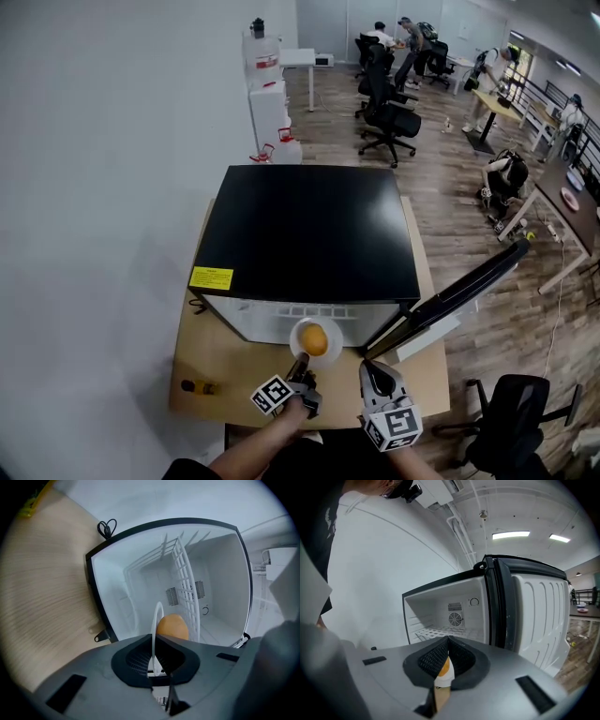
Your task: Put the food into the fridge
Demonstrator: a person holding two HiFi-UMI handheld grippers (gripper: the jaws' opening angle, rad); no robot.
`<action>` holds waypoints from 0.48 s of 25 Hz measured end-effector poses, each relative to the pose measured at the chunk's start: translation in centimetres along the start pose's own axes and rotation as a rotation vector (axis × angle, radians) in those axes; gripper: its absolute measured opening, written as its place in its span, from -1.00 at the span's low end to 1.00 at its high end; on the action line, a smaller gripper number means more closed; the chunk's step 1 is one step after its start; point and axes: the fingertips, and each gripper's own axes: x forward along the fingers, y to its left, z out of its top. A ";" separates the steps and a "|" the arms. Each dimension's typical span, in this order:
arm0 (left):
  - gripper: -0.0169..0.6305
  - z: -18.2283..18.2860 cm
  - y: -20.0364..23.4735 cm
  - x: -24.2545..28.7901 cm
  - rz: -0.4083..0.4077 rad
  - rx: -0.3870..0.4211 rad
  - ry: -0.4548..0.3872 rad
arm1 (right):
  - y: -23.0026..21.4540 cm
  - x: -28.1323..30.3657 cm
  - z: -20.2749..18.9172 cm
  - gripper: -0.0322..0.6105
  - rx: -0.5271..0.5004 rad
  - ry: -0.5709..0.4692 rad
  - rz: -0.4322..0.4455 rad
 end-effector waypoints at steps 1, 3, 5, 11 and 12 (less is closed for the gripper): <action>-0.88 -0.1 0.4 0.3 0.002 -0.005 0.002 | -0.1 0.2 0.0 -0.71 -0.002 -0.001 -0.004; -0.88 -0.1 1.1 0.8 0.006 -0.017 0.001 | -0.4 0.4 -0.1 -0.71 -0.013 -0.007 -0.022; -0.88 -0.1 1.6 1.3 -0.001 -0.018 0.000 | -1.0 0.6 -0.2 -0.71 -0.027 -0.016 -0.051; -0.88 0.0 3.1 3.1 -0.007 -0.018 -0.002 | -2.0 1.7 -0.6 -0.71 0.011 -0.041 -0.088; -0.88 0.0 3.4 3.5 -0.003 -0.024 -0.002 | -2.2 1.9 -0.8 -0.71 0.016 -0.042 -0.092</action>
